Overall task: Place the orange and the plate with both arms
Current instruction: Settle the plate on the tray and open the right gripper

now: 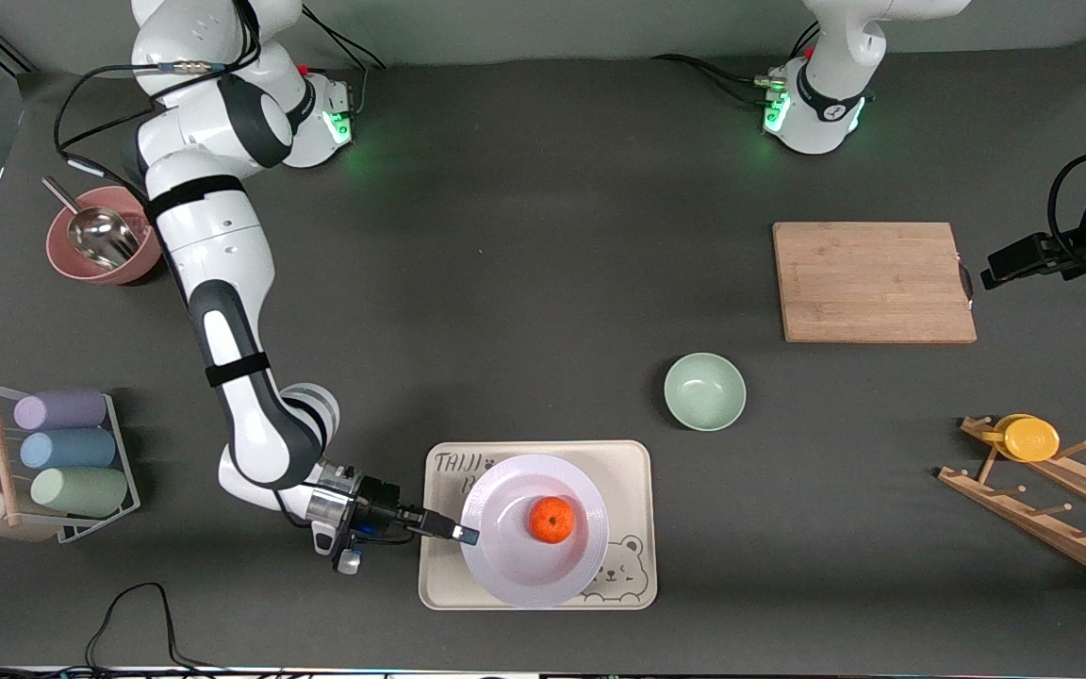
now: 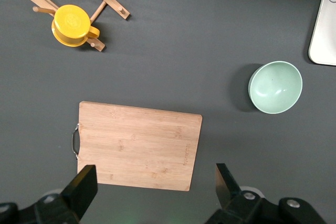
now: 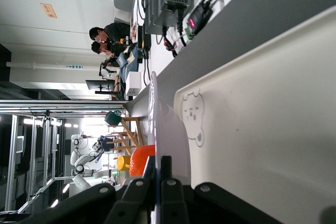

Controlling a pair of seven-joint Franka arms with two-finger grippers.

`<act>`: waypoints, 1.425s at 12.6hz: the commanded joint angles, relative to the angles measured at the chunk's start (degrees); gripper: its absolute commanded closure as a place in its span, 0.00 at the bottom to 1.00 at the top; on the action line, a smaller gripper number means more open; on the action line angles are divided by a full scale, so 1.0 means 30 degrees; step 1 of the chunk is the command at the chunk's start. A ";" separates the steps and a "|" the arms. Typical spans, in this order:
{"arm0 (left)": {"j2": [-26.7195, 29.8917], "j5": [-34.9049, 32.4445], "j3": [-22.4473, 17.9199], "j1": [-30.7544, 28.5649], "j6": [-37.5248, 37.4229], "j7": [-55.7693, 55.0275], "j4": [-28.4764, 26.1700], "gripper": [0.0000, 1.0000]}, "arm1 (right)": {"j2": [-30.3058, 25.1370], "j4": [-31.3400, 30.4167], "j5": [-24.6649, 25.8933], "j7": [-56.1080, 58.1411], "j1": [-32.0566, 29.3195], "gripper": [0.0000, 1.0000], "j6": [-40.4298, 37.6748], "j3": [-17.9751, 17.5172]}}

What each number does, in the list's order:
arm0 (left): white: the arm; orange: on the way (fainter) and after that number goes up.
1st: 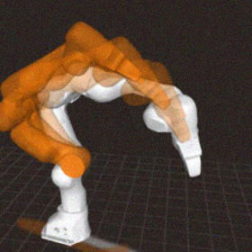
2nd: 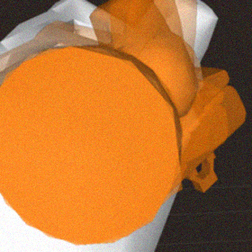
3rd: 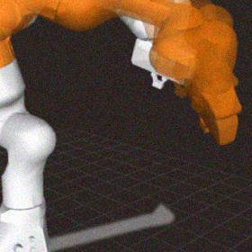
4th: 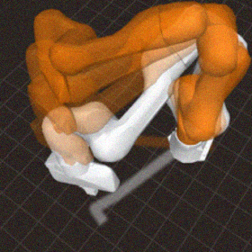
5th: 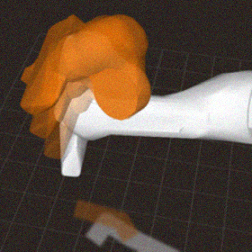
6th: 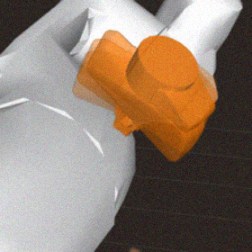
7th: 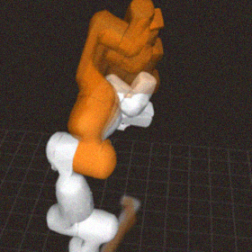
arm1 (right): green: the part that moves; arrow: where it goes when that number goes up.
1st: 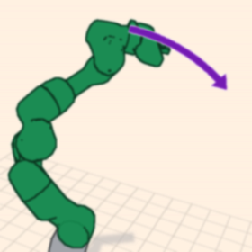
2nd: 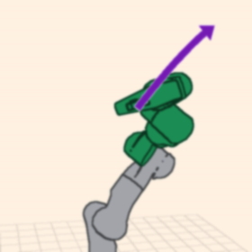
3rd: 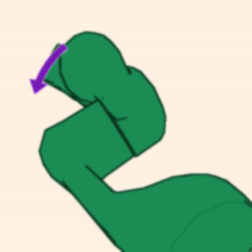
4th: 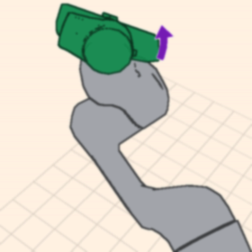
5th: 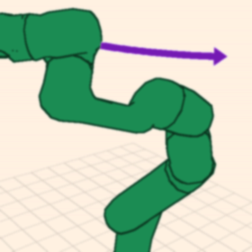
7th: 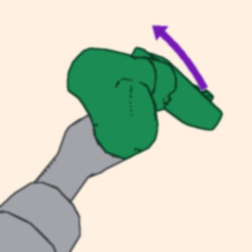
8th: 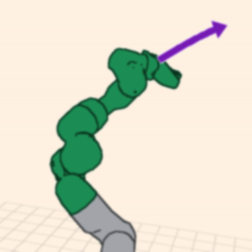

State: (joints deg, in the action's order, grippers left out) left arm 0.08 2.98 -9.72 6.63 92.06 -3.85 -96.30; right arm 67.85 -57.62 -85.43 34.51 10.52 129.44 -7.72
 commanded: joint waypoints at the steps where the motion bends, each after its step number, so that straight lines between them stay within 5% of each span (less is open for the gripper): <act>1: 0.0355 -0.0056 -0.0099 0.0076 0.0017 0.0345 -0.0449 0.00 | 0.0789 0.0898 -0.0320 0.0857 0.0040 1.00 0.0156 -0.0152; 15: 0.0971 -0.0086 -0.0011 0.0252 0.0516 0.0169 -0.1271 0.00 | 0.1581 0.0313 -0.1170 0.2881 0.0157 1.00 0.0419 -0.0123; 16: 0.0971 -0.0086 -0.0011 0.0223 0.0516 0.0169 -0.1271 0.00 | 0.1553 0.0225 -0.1199 0.2881 0.0157 0.98 0.0419 -0.0123; 18: 0.0942 -0.0086 -0.0011 0.0222 0.0516 0.0169 -0.1300 0.00 | 0.1582 0.0194 -0.1170 0.2881 0.0157 0.73 0.0448 -0.0123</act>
State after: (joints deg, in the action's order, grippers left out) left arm 0.94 2.98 -9.51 6.70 92.54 -3.74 -97.98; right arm 71.41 -57.64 -87.61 41.65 10.60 130.36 -7.75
